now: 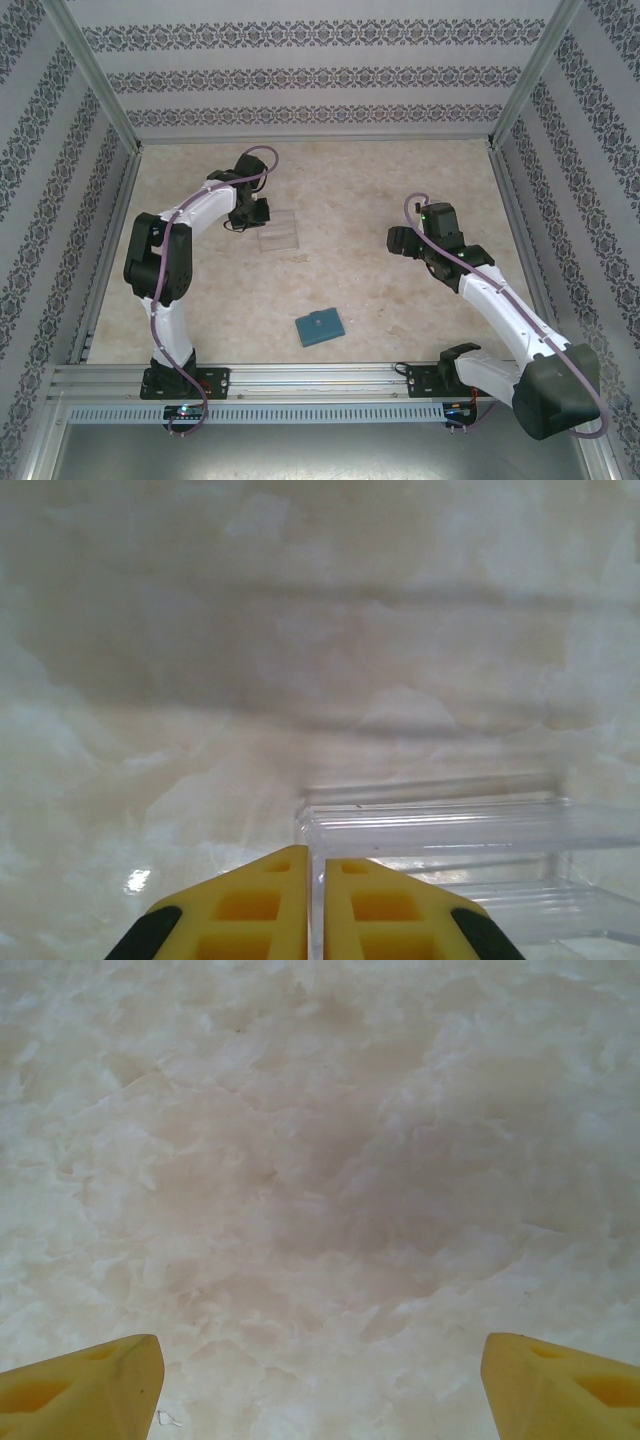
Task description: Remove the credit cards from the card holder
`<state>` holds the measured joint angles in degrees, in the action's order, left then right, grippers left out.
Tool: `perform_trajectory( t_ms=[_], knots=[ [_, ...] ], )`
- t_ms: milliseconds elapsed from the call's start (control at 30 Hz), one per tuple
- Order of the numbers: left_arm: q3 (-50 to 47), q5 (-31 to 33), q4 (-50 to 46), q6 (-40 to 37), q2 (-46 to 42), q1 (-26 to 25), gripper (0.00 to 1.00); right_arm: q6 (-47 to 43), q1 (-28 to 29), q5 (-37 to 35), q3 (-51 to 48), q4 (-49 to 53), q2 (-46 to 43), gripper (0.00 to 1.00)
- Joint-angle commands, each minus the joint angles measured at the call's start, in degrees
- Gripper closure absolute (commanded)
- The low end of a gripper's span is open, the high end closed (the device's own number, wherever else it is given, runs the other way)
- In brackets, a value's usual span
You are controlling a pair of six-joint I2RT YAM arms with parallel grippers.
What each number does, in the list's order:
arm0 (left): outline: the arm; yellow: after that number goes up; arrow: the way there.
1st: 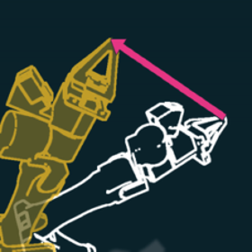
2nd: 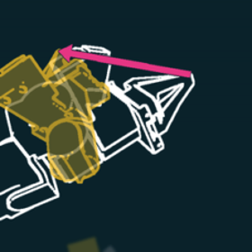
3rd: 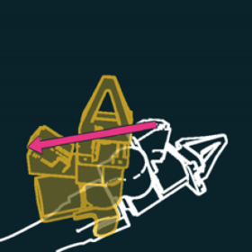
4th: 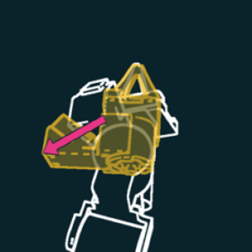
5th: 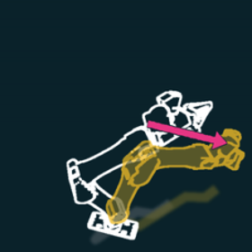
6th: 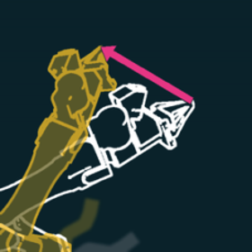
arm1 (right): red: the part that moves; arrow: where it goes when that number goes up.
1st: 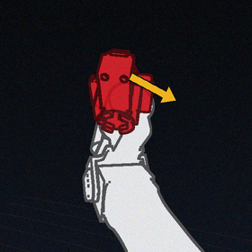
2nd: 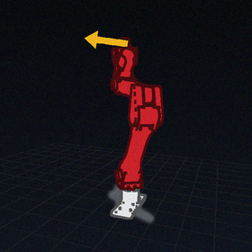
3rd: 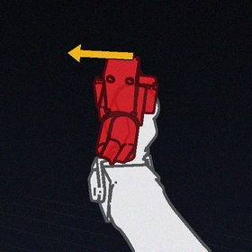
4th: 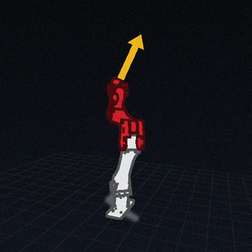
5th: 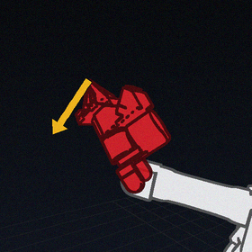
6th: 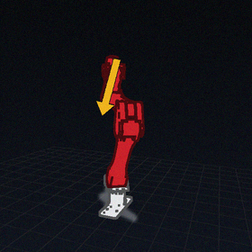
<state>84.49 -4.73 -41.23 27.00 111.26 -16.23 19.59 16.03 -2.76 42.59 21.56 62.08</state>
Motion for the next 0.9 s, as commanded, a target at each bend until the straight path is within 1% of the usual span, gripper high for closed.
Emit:
perform_trajectory(
  t_ms=[0,267,467,667,867],
  knots=[
    [3.9,1.6,-4.0,-0.8,1.5,-2.3,0.88,-0.3,0.7,-1.5,1.8,0.9,-1.1,0.17],
    [11.9,2.9,-6.9,2.1,6.1,-7.5,0.88,-0.3,0.7,-1.5,2.4,0.9,-0.8,0.17],
    [20.6,5.4,-11.1,2.5,11.8,-10.8,0.88,0.2,0.7,-1.3,2.1,0.6,-0.9,0.17],
    [25.3,5.0,-12.3,5.2,15.2,-11.7,0.89,0.4,0.7,-0.9,1.7,0.5,-1.0,0.17],
    [27.4,5.4,-13.5,5.6,16.7,-12.2,0.87,0.4,0.7,-0.9,1.7,0.8,-1.2,0.17]
  ],
)
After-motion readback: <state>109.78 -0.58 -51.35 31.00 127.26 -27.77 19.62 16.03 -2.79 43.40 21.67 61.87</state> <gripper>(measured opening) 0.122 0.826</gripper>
